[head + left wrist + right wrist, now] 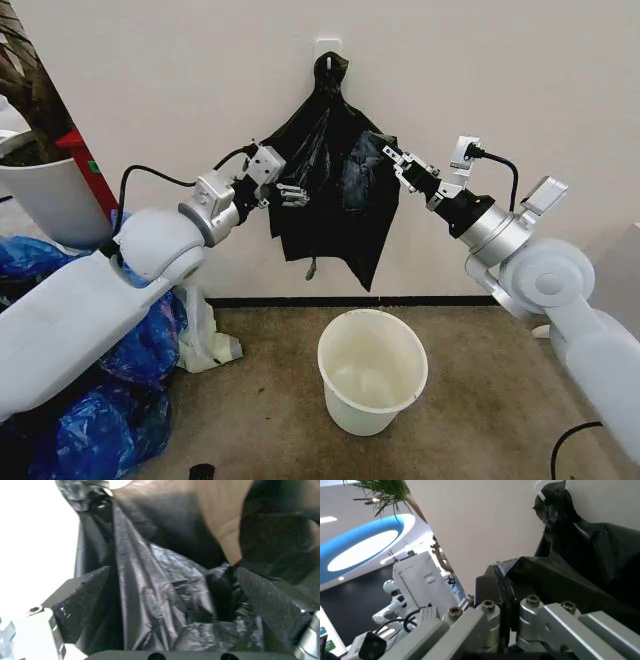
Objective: Place the garbage bag over the trash bin.
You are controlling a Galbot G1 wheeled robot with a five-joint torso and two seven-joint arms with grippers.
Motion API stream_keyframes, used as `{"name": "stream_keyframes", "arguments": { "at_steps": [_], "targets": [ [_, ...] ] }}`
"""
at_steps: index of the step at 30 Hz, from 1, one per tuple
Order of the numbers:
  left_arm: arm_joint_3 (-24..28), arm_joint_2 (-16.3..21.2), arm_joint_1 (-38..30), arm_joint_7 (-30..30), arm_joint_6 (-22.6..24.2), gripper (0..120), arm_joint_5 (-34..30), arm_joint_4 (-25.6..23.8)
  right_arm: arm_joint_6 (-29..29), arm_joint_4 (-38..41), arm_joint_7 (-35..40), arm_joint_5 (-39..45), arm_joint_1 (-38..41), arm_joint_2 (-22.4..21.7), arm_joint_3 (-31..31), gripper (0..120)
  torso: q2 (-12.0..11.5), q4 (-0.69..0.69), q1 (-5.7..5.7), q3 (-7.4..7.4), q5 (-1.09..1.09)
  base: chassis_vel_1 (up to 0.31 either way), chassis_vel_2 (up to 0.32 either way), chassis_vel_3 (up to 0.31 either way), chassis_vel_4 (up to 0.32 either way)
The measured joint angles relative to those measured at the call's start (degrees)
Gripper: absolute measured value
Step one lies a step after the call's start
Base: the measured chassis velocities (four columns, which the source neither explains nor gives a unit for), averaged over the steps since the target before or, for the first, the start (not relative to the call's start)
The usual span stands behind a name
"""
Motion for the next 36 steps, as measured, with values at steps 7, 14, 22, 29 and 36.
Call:
{"name": "stream_keyframes", "arguments": {
  "at_steps": [7, 14, 22, 29, 36],
  "targets": [
    [4.3, -1.8, -2.0, 0.1, 1.9, 100, 1.3, 1.0, 0.0, 0.0, 0.1, 0.0, -0.1, -0.1, 0.6, 0, 0.0, -0.02, 0.0, 0.0, 0.0, 0.0, 0.0, 0.0, 0.0],
    [6.7, -2.7, -3.3, 0.3, 4.1, 100, 4.2, 1.9, 0.0, 0.2, 0.1, 0.0, -0.8, -0.1, 1.4, 0, 0.0, -0.02, 0.0, 0.0, 0.0, 0.0, 0.0, 0.0, 0.0],
    [6.5, -3.0, -3.2, -0.5, 7.4, 100, 8.0, 2.5, 0.1, -0.2, 0.2, 0.0, -1.1, -0.5, 3.2, 0, 0.0, -0.02, 0.0, 0.0, 0.0, 0.0, 0.0, 0.0, 0.0],
    [-0.1, -1.1, 2.0, -2.7, 8.3, 100, 8.4, 0.9, 0.3, -0.4, 0.2, 0.0, -2.1, -1.7, 4.6, 0, 0.0, -0.01, 0.0, 0.0, 0.0, 0.0, 0.0, 0.0, 0.0],
    [-9.5, 2.6, 11.3, -6.4, 7.1, 100, 6.5, -2.2, 0.4, -1.5, 0.1, -1.4, -2.3, -1.2, 4.2, 0, 0.0, 0.0, 0.0, 0.0, -0.02, 0.0, 0.0, 0.0, 0.0]
  ]
}}
